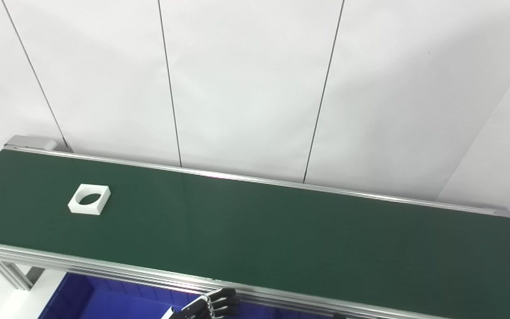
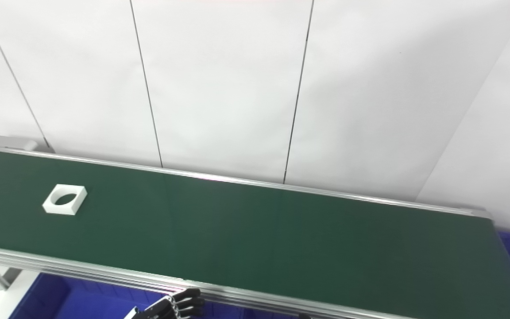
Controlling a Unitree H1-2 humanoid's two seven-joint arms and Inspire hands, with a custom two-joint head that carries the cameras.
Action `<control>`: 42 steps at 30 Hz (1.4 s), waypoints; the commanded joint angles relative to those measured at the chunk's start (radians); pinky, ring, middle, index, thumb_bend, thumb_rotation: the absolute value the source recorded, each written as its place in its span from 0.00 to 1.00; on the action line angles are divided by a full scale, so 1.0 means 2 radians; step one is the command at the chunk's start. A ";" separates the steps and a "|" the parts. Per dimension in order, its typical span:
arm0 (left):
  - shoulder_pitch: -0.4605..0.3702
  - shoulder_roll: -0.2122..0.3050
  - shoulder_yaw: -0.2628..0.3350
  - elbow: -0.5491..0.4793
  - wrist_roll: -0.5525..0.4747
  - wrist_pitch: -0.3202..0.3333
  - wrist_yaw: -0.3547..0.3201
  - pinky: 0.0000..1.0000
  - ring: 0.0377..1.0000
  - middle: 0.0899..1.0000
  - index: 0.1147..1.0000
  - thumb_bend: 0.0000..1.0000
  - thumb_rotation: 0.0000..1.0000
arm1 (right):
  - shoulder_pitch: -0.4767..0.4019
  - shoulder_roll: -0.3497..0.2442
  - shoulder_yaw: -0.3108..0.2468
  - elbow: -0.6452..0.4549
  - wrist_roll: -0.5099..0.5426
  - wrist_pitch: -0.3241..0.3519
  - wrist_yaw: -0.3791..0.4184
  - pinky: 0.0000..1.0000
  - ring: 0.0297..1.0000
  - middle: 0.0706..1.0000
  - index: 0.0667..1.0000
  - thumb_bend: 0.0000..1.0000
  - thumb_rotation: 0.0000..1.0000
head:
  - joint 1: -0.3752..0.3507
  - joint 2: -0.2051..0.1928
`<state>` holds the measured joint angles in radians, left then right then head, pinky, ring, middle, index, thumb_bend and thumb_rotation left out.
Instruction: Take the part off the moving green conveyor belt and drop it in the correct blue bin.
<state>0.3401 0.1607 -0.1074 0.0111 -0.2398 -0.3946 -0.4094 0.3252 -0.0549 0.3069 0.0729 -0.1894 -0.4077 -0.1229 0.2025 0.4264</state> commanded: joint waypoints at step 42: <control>-0.147 0.136 0.090 -0.193 0.100 0.184 0.038 0.80 0.82 0.82 0.81 0.86 0.34 | -0.015 -0.016 -0.010 -0.005 0.027 -0.031 0.004 0.65 0.74 0.81 0.88 0.55 0.86 | 0.043 0.018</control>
<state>0.0772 0.4022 0.0600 -0.3640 -0.0565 -0.0238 -0.3481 0.3008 -0.0880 0.2888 0.0752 -0.1421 -0.4079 -0.1232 0.2899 0.4617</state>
